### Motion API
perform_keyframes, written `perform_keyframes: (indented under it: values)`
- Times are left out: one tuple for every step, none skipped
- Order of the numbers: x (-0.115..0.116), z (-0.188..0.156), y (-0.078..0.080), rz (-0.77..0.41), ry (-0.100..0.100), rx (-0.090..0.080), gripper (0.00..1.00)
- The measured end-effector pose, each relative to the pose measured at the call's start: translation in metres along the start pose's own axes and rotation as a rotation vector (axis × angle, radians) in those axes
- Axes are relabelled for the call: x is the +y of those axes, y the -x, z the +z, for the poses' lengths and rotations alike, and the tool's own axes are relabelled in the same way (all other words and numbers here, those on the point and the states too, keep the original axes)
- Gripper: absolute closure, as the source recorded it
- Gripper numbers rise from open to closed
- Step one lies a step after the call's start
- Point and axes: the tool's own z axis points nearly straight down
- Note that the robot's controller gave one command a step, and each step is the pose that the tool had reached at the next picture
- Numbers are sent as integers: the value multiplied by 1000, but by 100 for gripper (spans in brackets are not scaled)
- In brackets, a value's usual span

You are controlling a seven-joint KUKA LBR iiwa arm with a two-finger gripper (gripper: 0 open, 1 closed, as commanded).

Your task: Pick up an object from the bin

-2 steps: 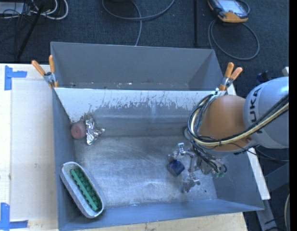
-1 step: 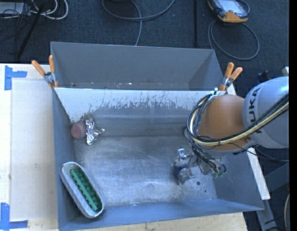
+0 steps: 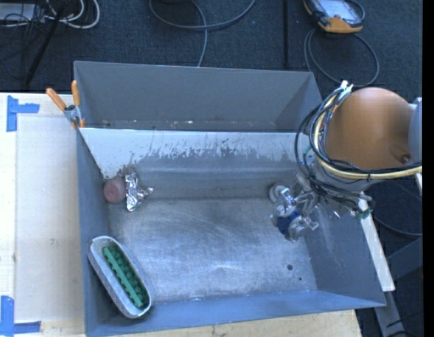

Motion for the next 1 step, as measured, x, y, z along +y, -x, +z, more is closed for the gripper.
perform_keyframes:
  values:
    - [50, -133, 5, -101, -1, -4, 100]
